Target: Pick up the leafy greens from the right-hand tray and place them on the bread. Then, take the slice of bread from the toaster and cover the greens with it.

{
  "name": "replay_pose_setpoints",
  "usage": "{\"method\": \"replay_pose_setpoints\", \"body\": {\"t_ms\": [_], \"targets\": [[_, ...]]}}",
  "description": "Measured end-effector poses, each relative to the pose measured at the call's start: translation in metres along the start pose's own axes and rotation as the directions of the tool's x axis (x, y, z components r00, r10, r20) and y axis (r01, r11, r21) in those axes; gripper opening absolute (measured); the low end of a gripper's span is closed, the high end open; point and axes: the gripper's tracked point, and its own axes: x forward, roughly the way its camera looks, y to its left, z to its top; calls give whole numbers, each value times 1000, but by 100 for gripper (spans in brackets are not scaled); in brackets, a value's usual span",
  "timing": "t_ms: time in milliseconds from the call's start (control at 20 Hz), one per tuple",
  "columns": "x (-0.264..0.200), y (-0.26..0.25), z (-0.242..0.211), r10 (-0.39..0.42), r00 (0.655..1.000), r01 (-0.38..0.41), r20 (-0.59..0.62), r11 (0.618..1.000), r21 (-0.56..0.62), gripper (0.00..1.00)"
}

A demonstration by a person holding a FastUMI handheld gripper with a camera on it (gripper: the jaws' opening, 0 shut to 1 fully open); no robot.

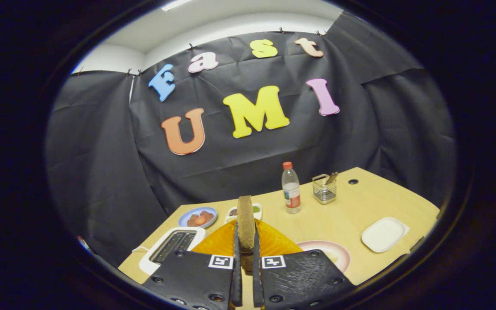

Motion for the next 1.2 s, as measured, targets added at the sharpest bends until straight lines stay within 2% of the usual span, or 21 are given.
{"method": "replay_pose_setpoints", "body": {"t_ms": [400, 700, 1050, 1200], "targets": [[15, -43, -51, -27, 997, 34, -76, 995, 91, 9], [23, -50, -73, 7, 996, 9, -83, 982, 188, 10], [30, -74, -94, -28, 994, 46, -110, 987, 157, 9], [29, -85, -100, -30, 993, 49, -114, 985, 163, 12]]}}
